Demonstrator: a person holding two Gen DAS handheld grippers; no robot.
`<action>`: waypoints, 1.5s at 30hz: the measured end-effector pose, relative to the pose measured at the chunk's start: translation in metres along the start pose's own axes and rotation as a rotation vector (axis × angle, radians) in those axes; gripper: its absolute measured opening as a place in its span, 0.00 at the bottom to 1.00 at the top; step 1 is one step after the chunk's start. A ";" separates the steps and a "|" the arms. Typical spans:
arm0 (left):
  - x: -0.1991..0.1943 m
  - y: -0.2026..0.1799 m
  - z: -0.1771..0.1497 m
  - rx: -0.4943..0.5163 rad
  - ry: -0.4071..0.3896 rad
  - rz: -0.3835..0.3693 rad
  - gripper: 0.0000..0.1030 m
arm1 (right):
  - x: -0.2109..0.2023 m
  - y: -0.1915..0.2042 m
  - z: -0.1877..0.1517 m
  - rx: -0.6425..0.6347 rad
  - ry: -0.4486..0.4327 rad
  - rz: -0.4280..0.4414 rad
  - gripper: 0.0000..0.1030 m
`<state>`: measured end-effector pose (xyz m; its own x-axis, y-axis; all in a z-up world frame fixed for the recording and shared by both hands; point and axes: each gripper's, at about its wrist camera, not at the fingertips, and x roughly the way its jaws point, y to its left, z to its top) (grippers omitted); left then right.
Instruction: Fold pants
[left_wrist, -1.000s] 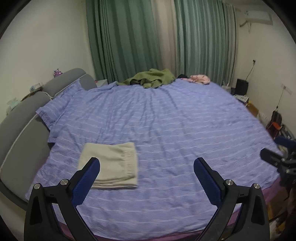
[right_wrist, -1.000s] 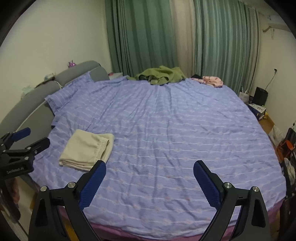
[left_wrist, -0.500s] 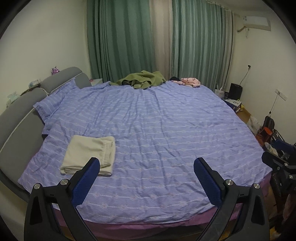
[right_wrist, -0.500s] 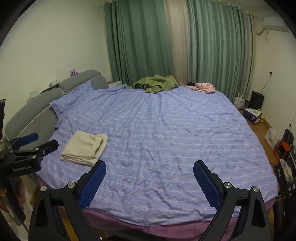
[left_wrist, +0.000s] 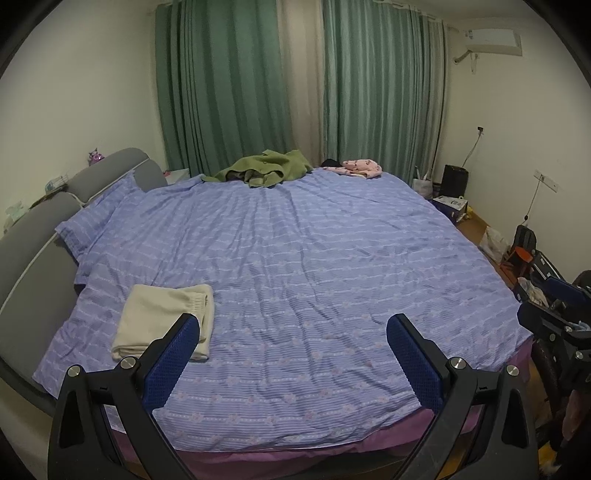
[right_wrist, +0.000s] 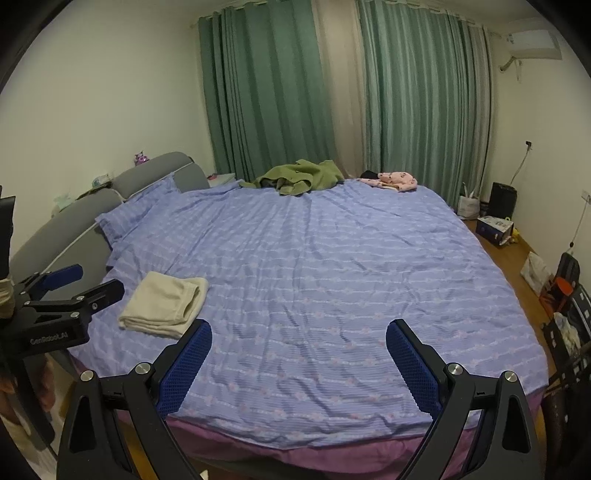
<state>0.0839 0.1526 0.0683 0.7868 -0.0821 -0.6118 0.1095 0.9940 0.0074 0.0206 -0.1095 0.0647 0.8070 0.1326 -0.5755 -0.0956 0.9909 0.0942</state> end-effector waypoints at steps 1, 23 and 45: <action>-0.001 -0.001 0.000 0.003 -0.002 -0.002 1.00 | -0.001 -0.002 0.000 0.006 -0.002 -0.001 0.93; -0.020 -0.007 -0.008 0.001 -0.018 0.003 1.00 | -0.010 -0.003 -0.009 0.024 -0.004 -0.011 0.93; -0.032 -0.016 -0.016 -0.004 -0.022 0.024 1.00 | -0.018 0.002 -0.016 0.026 -0.001 -0.022 0.93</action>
<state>0.0477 0.1410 0.0749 0.8023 -0.0602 -0.5939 0.0881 0.9959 0.0181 -0.0034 -0.1100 0.0626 0.8093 0.1107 -0.5769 -0.0626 0.9927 0.1027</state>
